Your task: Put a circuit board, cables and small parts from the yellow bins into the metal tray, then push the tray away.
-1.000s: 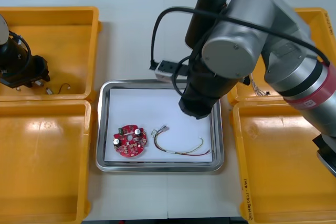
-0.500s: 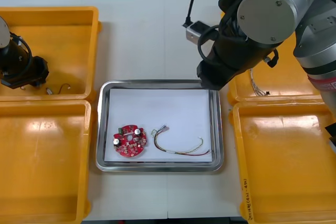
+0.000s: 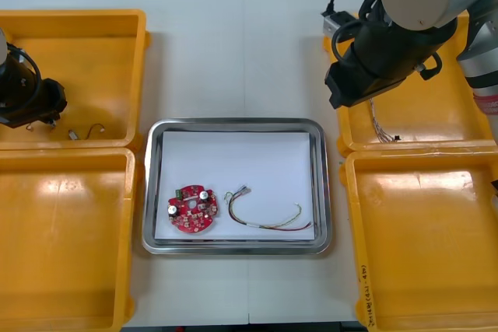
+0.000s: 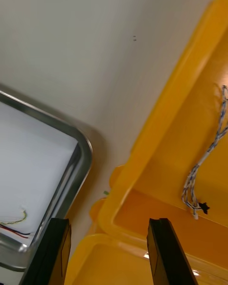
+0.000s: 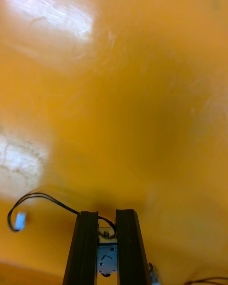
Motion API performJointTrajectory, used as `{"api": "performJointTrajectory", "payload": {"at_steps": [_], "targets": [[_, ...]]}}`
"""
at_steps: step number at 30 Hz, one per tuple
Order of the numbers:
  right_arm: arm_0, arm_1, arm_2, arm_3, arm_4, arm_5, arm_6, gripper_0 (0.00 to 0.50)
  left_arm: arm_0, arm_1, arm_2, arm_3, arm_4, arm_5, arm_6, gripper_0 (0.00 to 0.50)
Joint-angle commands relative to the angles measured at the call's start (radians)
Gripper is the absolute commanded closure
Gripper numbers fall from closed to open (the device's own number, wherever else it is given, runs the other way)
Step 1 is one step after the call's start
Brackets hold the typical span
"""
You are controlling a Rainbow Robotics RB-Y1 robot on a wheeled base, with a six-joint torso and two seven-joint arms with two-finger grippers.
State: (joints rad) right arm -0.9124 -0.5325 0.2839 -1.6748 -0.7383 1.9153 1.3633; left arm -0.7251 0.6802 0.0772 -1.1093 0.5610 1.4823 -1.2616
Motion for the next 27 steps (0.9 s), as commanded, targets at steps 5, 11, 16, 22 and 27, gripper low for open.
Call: {"api": "performJointTrajectory", "payload": {"at_steps": [5, 11, 16, 22, 27], "targets": [[-0.046, -0.038, -0.077, 0.056, 0.105, 0.005, 0.022, 0.030, 0.016, -0.011, 0.098, -0.181, -0.067, 0.133, -0.102, 0.500], [-0.046, -0.057, -0.111, 0.109, 0.135, 0.005, 0.037, 0.032, 0.016, -0.011, 0.142, -0.267, -0.082, 0.204, -0.097, 0.500], [-0.043, -0.070, -0.124, 0.156, 0.168, 0.004, 0.059, 0.028, 0.016, -0.011, 0.173, -0.320, -0.092, 0.254, -0.096, 0.500], [-0.010, -0.078, -0.134, 0.190, 0.201, -0.062, 0.094, 0.028, 0.016, -0.010, 0.207, -0.385, -0.095, 0.329, -0.094, 0.500], [0.032, -0.081, -0.135, 0.196, 0.203, -0.128, 0.117, 0.030, 0.016, -0.010, 0.225, -0.428, -0.095, 0.388, -0.094, 0.500]]}}
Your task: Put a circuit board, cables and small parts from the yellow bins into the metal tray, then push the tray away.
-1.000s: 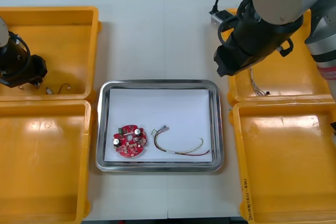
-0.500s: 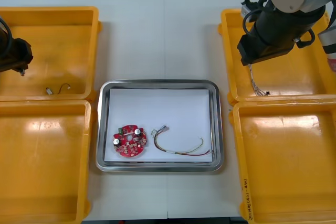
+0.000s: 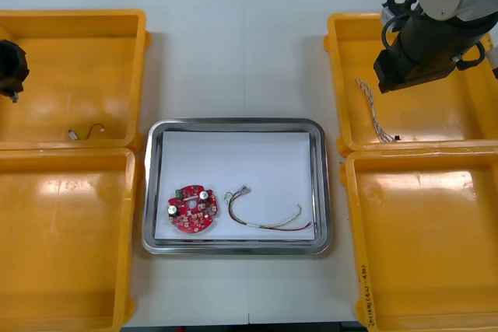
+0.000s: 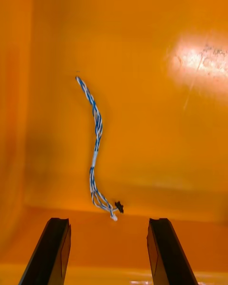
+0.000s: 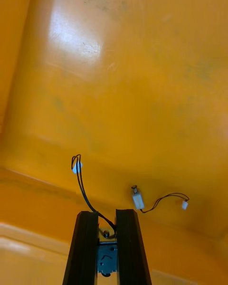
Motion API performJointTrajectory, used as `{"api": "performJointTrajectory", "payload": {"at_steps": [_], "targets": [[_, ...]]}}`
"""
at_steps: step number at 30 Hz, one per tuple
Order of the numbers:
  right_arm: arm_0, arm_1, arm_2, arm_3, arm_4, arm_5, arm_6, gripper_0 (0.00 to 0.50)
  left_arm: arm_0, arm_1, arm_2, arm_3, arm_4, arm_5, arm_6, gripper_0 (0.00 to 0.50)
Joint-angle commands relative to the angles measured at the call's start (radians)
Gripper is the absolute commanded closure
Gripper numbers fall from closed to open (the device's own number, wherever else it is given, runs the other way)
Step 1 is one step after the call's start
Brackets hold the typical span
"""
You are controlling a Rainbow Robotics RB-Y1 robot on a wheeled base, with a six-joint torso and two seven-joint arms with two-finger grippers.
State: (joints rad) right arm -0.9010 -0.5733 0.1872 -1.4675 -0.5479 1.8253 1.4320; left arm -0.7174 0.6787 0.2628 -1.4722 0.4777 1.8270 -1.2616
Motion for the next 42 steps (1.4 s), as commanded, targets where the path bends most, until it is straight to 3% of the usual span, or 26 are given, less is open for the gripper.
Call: {"api": "performJointTrajectory", "payload": {"at_steps": [1, 12, 21, 30, 34, 42], "targets": [[0.030, -0.040, -0.038, -0.011, 0.016, -0.047, 0.054, 0.030, 0.009, -0.007, 0.039, -0.074, -0.011, 0.054, -0.094, 0.500], [0.123, -0.045, -0.038, -0.013, 0.003, -0.192, 0.079, 0.028, 0.009, -0.004, 0.058, -0.145, 0.001, 0.093, -0.091, 0.500], [0.149, -0.042, -0.038, -0.011, -0.035, -0.210, 0.084, 0.030, 0.009, -0.004, 0.058, -0.166, 0.015, 0.093, -0.091, 0.500], [0.149, 0.001, -0.038, -0.011, -0.006, -0.213, 0.088, 0.030, 0.009, 0.007, 0.058, -0.177, 0.042, 0.093, -0.108, 0.500], [0.149, 0.029, -0.038, -0.004, 0.029, -0.219, 0.085, 0.029, 0.009, 0.027, 0.058, -0.180, 0.093, 0.093, -0.119, 0.500], [0.149, 0.052, -0.038, 0.050, 0.028, -0.282, 0.090, 0.030, 0.010, 0.075, 0.044, -0.178, 0.164, 0.093, -0.131, 0.500]]}}
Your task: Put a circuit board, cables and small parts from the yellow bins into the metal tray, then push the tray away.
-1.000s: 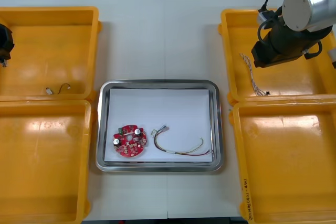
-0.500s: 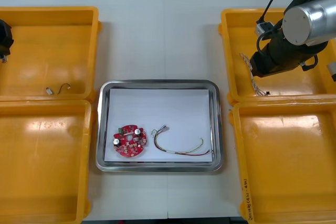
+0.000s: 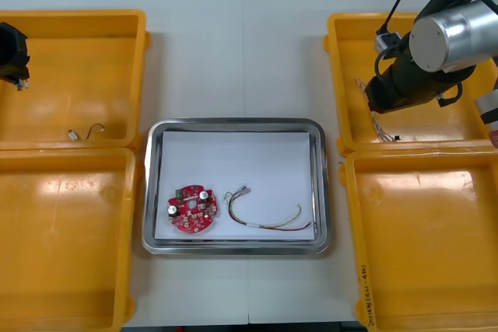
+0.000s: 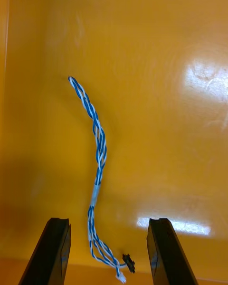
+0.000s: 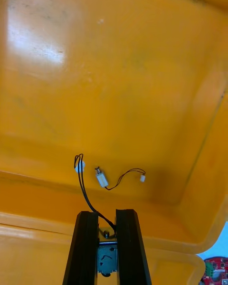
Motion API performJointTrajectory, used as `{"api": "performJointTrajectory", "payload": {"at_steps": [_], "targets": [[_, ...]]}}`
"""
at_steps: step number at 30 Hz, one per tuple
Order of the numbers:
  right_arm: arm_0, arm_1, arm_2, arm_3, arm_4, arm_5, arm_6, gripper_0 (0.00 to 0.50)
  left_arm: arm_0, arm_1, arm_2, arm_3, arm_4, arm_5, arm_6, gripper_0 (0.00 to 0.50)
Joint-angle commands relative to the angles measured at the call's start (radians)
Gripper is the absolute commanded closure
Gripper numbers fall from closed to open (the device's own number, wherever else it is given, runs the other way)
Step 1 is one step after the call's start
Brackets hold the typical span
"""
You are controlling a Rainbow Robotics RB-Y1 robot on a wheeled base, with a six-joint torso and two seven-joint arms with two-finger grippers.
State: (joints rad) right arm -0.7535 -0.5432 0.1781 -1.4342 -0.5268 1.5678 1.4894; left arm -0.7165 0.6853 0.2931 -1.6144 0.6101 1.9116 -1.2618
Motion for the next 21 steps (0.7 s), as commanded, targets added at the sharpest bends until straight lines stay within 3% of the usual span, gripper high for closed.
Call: {"api": "performJointTrajectory", "payload": {"at_steps": [1, 21], "targets": [[0.002, 0.025, -0.029, 0.017, 0.007, -0.026, 0.032, 0.030, 0.008, 0.071, 0.011, -0.036, 0.034, 0.008, -0.133, 0.500], [0.002, 0.055, -0.028, 0.113, 0.028, -0.086, 0.040, 0.028, 0.008, 0.071, -0.002, -0.094, 0.068, 0.008, -0.128, 0.500]]}}
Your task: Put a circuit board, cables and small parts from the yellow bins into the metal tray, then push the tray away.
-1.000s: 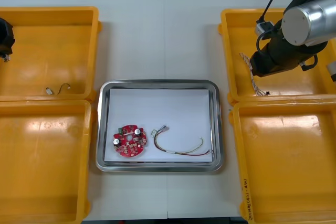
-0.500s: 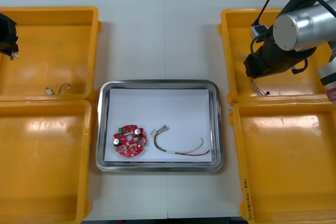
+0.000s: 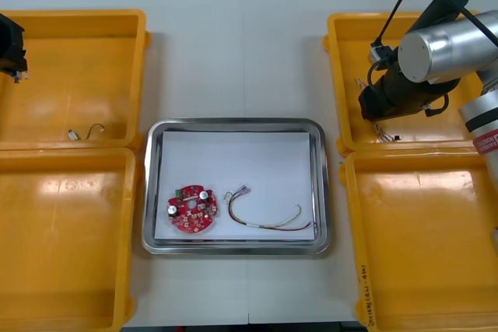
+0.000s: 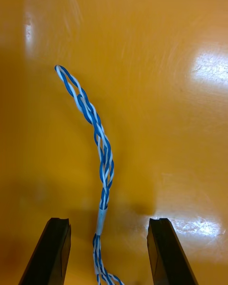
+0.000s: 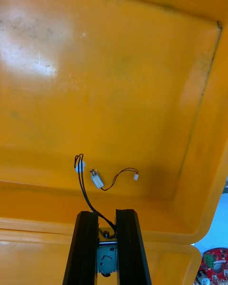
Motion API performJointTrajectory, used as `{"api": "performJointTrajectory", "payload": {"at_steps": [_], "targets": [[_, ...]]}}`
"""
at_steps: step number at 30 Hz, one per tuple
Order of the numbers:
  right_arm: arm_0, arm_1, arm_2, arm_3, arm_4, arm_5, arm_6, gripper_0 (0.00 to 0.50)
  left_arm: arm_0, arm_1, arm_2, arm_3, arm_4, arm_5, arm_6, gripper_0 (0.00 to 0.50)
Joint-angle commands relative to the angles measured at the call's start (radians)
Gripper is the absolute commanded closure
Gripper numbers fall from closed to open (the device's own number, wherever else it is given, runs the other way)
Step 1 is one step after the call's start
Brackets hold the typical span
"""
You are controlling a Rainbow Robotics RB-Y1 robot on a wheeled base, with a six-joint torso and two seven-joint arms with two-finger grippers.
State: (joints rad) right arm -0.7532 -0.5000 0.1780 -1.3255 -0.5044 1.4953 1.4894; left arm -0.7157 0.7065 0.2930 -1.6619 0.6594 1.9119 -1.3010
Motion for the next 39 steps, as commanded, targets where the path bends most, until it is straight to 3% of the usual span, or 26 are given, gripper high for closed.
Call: {"api": "performJointTrajectory", "payload": {"at_steps": [1, 15, 19, 23, 24, 25, 28, 30, 39], "targets": [[0.002, 0.012, -0.028, 0.011, 0.004, -0.020, 0.040, 0.030, 0.007, 0.050, -0.005, -0.049, 0.020, 0.008, -0.087, 0.500], [0.002, 0.014, -0.028, 0.037, -0.017, -0.050, 0.046, 0.028, 0.007, 0.050, -0.043, -0.095, 0.045, 0.008, -0.052, 0.500], [0.002, 0.014, -0.025, 0.037, -0.022, -0.052, 0.048, 0.029, 0.009, 0.050, -0.098, -0.133, 0.065, 0.008, 0.029, 0.500], [0.002, 0.014, -0.026, 0.037, -0.025, -0.050, 0.046, 0.155, 0.009, 0.050, -0.157, -0.170, 0.085, 0.008, 0.120, 0.500], [0.002, 0.014, -0.025, 0.037, -0.025, -0.050, 0.046, 0.155, 0.009, 0.048, -0.180, -0.182, 0.100, 0.008, 0.158, 0.500], [0.003, 0.014, -0.025, 0.037, -0.026, -0.050, 0.042, 0.309, 0.009, 0.048, -0.203, -0.191, 0.117, 0.008, 0.197, 0.500], [0.002, 0.014, -0.025, 0.037, -0.026, -0.050, 0.042, 0.429, 0.009, 0.047, -0.245, -0.217, 0.160, 0.008, 0.264, 0.500], [0.002, 0.014, -0.025, 0.037, -0.026, -0.050, 0.038, 0.478, 0.009, 0.045, -0.267, -0.230, 0.181, 0.008, 0.302, 0.500], [0.002, 0.009, -0.026, 0.037, -0.031, -0.041, 0.034, 0.500, 0.010, 0.007, -0.384, -0.297, 0.227, 0.008, 0.471, 0.500]]}}
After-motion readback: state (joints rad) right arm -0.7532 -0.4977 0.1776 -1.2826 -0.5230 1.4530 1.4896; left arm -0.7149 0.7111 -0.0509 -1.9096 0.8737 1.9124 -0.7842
